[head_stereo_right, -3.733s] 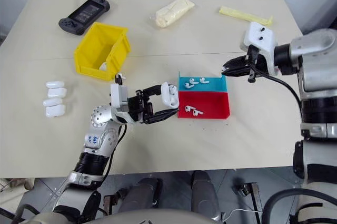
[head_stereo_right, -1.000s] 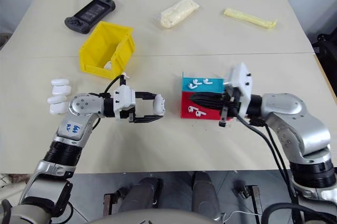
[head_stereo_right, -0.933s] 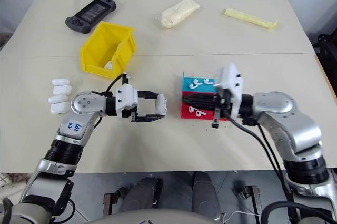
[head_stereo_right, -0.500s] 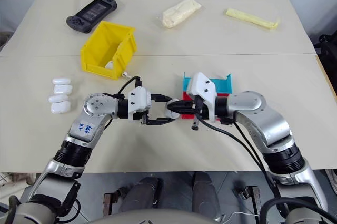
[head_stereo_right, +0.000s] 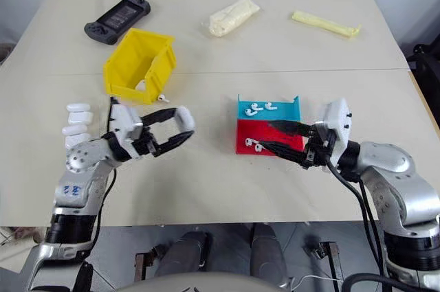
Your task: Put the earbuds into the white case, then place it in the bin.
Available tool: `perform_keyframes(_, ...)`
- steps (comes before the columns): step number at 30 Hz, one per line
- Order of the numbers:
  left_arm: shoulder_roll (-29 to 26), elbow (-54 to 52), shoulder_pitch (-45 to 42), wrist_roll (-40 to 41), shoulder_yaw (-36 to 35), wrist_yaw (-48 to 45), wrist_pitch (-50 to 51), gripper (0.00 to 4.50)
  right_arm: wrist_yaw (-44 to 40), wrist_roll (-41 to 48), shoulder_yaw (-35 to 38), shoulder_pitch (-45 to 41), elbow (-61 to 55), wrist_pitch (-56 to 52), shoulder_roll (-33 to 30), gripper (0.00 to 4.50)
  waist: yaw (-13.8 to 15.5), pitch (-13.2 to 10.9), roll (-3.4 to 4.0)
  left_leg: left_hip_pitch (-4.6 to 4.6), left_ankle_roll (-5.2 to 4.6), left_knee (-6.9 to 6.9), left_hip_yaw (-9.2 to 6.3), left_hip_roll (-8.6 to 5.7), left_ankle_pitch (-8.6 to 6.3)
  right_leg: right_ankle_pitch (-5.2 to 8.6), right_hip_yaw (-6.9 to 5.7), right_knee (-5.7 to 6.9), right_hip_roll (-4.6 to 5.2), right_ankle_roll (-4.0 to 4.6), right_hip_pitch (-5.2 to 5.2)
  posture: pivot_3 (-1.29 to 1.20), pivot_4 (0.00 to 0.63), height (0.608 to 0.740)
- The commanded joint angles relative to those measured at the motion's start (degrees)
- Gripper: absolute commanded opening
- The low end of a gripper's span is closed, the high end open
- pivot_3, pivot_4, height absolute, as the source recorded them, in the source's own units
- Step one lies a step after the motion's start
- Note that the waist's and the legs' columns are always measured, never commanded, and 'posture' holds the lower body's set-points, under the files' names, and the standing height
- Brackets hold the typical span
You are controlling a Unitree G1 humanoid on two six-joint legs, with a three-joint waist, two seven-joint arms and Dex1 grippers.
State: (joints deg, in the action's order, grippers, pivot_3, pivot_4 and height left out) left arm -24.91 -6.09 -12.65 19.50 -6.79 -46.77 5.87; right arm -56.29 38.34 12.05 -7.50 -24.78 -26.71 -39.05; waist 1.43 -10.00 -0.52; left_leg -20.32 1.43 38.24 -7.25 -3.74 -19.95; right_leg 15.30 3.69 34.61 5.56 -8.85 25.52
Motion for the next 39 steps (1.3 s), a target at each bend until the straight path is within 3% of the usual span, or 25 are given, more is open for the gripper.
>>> perform_keyframes(1,0.05,-4.83,3.2,3.78,-7.57,6.0,0.94,2.8,1.9,-1.52,3.63,1.27,-3.07,5.99,1.07,3.61,-0.02,0.0,0.0,0.0,0.0,-0.02,0.0,0.0,0.0,0.0,0.0,0.0,0.0,0.0,0.0,0.0,0.15,0.74)
perform_keyframes(4,0.76,-5.04,2.43,5.68,-11.94,13.15,5.32,2.8,3.26,-2.01,4.33,1.5,-2.58,8.09,1.84,4.45,0.02,0.0,0.0,0.0,0.01,-0.02,0.0,0.01,0.0,0.0,0.0,-0.01,0.0,0.0,0.0,0.0,0.15,0.74)
perform_keyframes(10,-0.22,2.58,-8.33,4.32,-13.33,21.37,9.49,2.8,4.48,-3.14,2.58,0.94,-2.11,10.14,2.62,4.45,0.41,0.01,-0.06,0.02,0.01,0.05,-0.04,-0.27,0.0,-0.01,-0.04,0.02,0.02,0.01,-0.05,0.0,0.15,0.74)
perform_keyframes(17,-3.37,35.76,-32.81,-8.54,-5.11,24.35,1.68,2.8,6.89,-3.09,1.58,1.32,-0.38,9.82,4.67,4.45,0.06,0.0,-0.12,0.01,0.04,-0.01,-0.05,-0.34,0.03,-0.02,-0.08,0.08,0.0,0.02,-0.04,0.0,0.15,0.74)
perform_keyframes(20,-3.21,43.32,-37.33,-9.31,-5.47,25.61,-0.88,2.8,7.41,-3.51,1.01,1.87,-1.11,10.1,5.19,4.45,-0.58,-0.01,-0.14,-0.01,0.02,-0.06,0.02,-0.34,0.01,-0.02,-0.09,0.15,0.02,0.01,0.03,0.0,0.15,0.74)
perform_keyframes(22,-2.86,45.05,-38.51,-8.02,-5.55,23.2,-0.72,3.52,7.94,-3.5,0.78,2.25,-1.76,10.08,5.44,4.5,-1.1,-0.01,-0.14,-0.01,0.01,-0.14,0.03,-0.33,0.0,-0.02,-0.12,0.13,0.05,0.01,0.11,0.0,0.15,0.74)
perform_keyframes(25,-3.25,43.76,-37.58,-8.57,-4.6,21.85,-0.6,4.43,7.91,-3.77,0.71,2.91,-2.01,10.24,5.26,4.5,-1.43,-0.03,-0.17,-0.03,0.0,-0.14,0.02,-0.33,0.0,-0.02,-0.22,0.14,0.11,0.01,0.14,0.0,0.15,0.74)
perform_keyframes(30,-6.84,34.86,-30.95,-8.83,-4.32,18.27,-0.1,4.47,6.33,-3.76,1.23,3.12,-1.03,10.36,3.71,4.5,-1.68,-0.03,-0.16,0.01,0.01,-0.08,0.01,-0.3,0.0,-0.02,-0.18,0.3,0.11,0.01,0.14,0.0,0.15,0.74)
perform_keyframes(34,-11.49,24.2,-22.15,-4.09,-5.86,9.19,2.45,4.47,3.61,-2.69,1.3,2.65,0.58,9.59,1.71,4.5,-1.65,-0.03,-0.16,0.03,0.01,-0.09,-0.02,-0.24,-0.01,-0.02,-0.13,0.32,0.09,0.01,0.17,0.0,0.15,0.74)
perform_keyframes(39,-17.95,7.61,-5.0,2.55,-8.55,-3.13,5.54,4.47,-1.86,-2.83,-0.68,0.38,4.17,9.9,-0.82,4.5,-1.5,-0.02,-0.14,0.03,-0.04,-0.08,-0.03,-0.01,-0.04,-0.02,-0.12,0.25,0.15,0.01,0.12,0.0,0.15,0.74)
